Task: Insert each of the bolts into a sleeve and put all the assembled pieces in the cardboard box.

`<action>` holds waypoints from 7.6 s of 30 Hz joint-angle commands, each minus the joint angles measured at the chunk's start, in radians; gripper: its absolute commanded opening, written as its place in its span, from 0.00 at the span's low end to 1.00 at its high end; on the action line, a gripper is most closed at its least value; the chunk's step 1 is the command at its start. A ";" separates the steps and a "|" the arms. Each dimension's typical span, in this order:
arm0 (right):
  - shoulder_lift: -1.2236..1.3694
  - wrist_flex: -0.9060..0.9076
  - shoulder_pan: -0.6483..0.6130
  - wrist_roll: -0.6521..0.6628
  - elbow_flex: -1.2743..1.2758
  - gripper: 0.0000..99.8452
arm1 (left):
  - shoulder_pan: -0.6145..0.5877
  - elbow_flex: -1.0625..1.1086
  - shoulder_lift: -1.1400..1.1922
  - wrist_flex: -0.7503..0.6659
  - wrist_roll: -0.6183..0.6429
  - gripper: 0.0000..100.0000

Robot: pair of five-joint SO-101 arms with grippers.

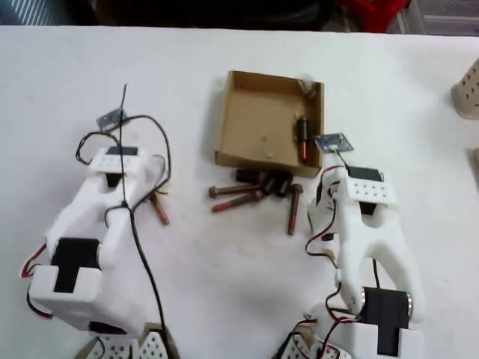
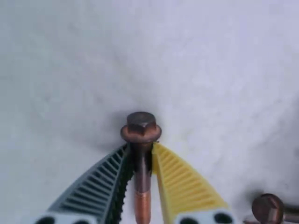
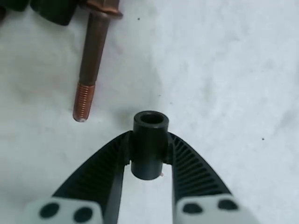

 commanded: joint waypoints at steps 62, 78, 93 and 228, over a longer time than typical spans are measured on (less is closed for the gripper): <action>-0.433 -0.898 -0.615 -0.307 0.456 0.02 | -0.007 0.129 -0.191 -0.101 -0.121 0.02; -0.544 -1.509 -0.656 -0.537 0.756 0.02 | 0.024 0.135 -0.213 -0.081 -0.212 0.02; 0.042 -2.396 -0.699 -0.537 0.781 0.02 | 0.024 0.135 -0.213 -0.081 -0.213 0.02; 0.481 -2.758 -0.846 -0.272 0.832 0.02 | 0.446 0.980 -1.791 -0.466 -0.252 0.02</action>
